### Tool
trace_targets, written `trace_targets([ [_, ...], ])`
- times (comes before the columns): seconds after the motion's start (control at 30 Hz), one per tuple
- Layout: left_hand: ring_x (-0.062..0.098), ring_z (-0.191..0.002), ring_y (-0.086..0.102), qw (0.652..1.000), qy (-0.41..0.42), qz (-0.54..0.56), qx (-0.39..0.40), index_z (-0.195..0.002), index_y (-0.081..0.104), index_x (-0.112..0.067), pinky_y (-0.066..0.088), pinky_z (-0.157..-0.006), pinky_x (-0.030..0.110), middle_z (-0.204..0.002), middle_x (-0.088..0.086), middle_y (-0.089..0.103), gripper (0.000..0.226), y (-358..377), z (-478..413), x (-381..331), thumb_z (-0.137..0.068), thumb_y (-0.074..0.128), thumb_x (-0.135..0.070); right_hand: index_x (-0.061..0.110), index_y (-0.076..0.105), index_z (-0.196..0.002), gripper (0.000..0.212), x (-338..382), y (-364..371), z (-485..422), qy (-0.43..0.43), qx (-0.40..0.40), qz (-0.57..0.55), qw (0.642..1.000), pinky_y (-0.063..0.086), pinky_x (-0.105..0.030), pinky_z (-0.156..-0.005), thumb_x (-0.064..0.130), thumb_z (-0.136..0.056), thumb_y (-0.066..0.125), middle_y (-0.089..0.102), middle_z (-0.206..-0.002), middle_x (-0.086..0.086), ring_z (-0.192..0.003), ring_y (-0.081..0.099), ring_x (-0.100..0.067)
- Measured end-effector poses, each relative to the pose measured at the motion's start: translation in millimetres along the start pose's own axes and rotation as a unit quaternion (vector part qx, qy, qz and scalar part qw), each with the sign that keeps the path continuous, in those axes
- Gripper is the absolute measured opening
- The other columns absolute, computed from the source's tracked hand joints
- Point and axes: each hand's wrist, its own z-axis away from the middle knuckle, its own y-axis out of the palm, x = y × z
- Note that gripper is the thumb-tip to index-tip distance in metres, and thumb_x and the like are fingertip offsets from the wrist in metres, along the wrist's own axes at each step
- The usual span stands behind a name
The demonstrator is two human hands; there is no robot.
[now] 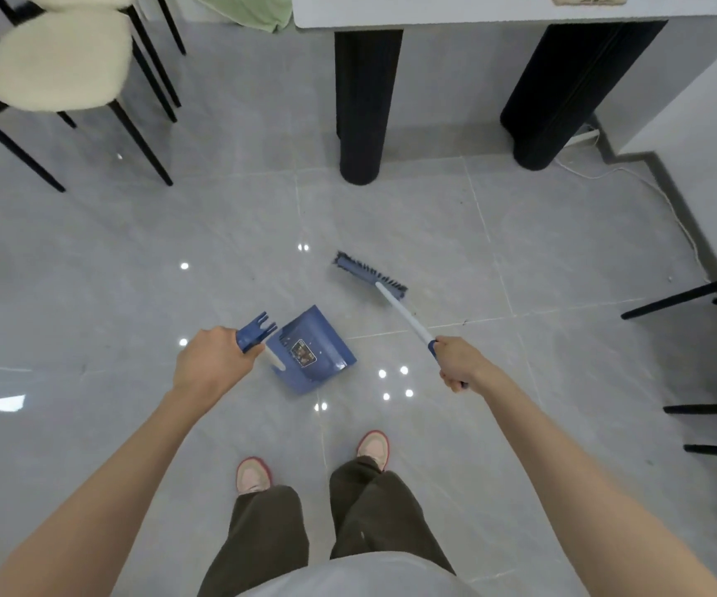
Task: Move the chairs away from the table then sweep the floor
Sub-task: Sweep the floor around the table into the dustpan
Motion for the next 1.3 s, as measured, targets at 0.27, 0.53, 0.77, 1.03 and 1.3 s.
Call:
trace_targets([
  [0.27,0.030,-0.071,0.060,0.999,-0.020,-0.038,0.020,-0.064,0.054,-0.012,0.043,-0.060,0.028,-0.074,0.010,0.063,0.035,7,18,50,-0.085,0.060,-0.039,0.015,0.030,-0.062,0.037,-21,59,15,0.083,0.023,0.001,0.996,0.037,-0.024,-0.050,0.002,-0.097,0.032,0.040,-0.064,-0.006,-0.052,0.040,-0.016],
  [0.53,0.032,-0.074,0.062,0.999,-0.029,0.003,0.032,-0.072,0.060,-0.005,0.042,-0.061,0.027,-0.076,0.014,0.064,0.029,6,15,98,-0.087,0.060,-0.031,0.021,0.036,-0.065,0.035,-31,140,80,0.049,0.092,0.075,0.992,0.036,-0.022,-0.044,0.013,-0.099,0.036,0.043,-0.060,-0.004,-0.045,0.042,-0.016],
  [0.77,0.030,-0.070,0.058,0.999,0.004,0.007,0.040,-0.076,0.058,-0.009,0.044,-0.060,0.029,-0.076,0.014,0.064,0.028,3,24,128,-0.087,0.060,-0.034,-0.010,0.046,-0.128,0.046,-36,149,123,0.095,0.091,-0.063,0.989,0.014,-0.023,-0.044,0.024,-0.099,0.036,0.032,-0.058,-0.006,-0.042,0.019,-0.013],
  [1.03,0.036,-0.082,0.065,0.998,0.046,-0.020,0.040,-0.075,0.062,-0.007,0.046,-0.064,0.030,-0.084,0.017,0.068,0.034,4,54,158,-0.086,0.061,-0.040,0.010,0.047,-0.137,0.042,-51,173,142,0.045,0.006,-0.038,0.998,0.022,-0.018,-0.037,0.015,-0.101,0.027,0.043,-0.061,-0.011,-0.039,0.030,-0.017],
  [1.3,0.033,-0.081,0.065,0.998,0.016,-0.016,0.054,-0.071,0.056,-0.009,0.046,-0.062,0.030,-0.083,0.015,0.067,0.031,12,73,176,-0.087,0.060,-0.035,-0.003,0.048,-0.124,0.033,-66,239,109,0.053,0.004,-0.016,0.998,0.033,-0.023,-0.042,0.006,-0.098,0.029,0.043,-0.055,-0.007,-0.042,0.042,-0.020],
])
